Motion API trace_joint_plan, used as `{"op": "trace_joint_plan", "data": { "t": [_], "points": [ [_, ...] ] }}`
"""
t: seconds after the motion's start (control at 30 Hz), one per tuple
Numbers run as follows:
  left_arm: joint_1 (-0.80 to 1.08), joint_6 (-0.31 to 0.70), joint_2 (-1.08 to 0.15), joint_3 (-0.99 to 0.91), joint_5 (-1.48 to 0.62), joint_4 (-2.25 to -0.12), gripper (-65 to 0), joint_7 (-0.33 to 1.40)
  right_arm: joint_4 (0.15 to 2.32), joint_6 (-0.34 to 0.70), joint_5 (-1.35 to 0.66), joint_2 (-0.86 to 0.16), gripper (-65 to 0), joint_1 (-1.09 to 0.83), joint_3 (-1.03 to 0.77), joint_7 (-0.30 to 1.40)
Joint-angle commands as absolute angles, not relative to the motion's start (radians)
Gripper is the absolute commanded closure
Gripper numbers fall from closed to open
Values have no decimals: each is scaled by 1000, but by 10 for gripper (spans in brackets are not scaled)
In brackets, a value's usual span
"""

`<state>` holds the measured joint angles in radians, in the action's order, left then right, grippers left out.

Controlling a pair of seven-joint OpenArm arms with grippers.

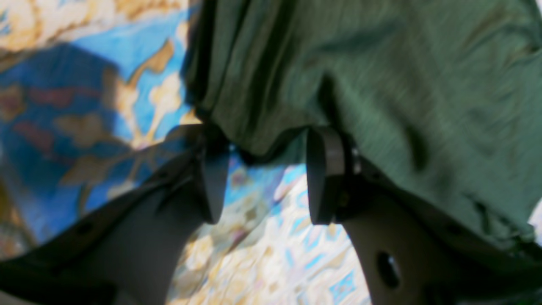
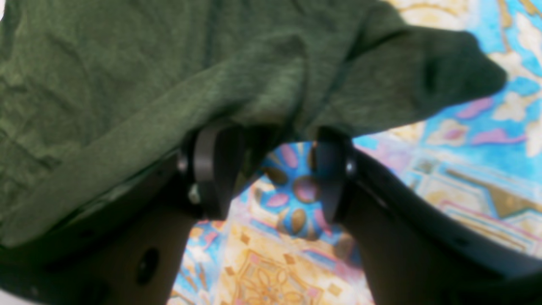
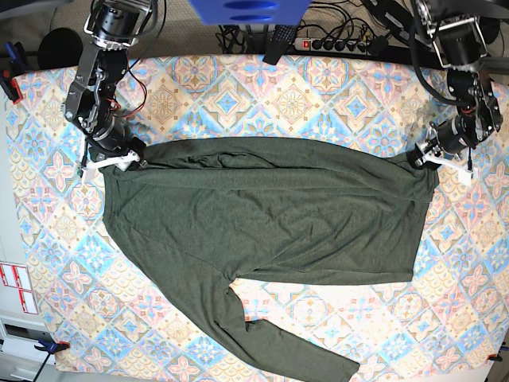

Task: Fold the T-shirt properly
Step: 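Hold the shoulders and lower the shirt back onto the table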

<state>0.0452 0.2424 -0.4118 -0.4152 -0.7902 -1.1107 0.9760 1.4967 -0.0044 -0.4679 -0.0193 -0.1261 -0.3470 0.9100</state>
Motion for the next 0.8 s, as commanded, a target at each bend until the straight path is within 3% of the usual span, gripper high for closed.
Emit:
{"op": "trace_joint_plan", "data": {
  "t": [0.0, 0.27, 0.47, 0.63, 0.77],
  "points": [
    [4, 242, -404, -412, -785, -1063, -294, 990, 1503, -1, -473, -28, -311, -116, -355, 898],
    [-68, 243, -371, -410, -786, -975, -279, 990, 1469, -1, -473, -5, -312, -117, -460, 905],
    [-68, 248, -348, -410, -788, -975, -71, 990, 1406, -1, -473, -1, -314, -111, -513, 901],
    [-68, 248, -348, -410, -788, -975, -7, 990, 1339, -1, -498, -1, -315, -87, -538, 900],
    [-68, 248, -348, -410, -788, -975, 0, 990, 1273, -1, -567, -4, -313, -47, -538, 898]
  ]
}}
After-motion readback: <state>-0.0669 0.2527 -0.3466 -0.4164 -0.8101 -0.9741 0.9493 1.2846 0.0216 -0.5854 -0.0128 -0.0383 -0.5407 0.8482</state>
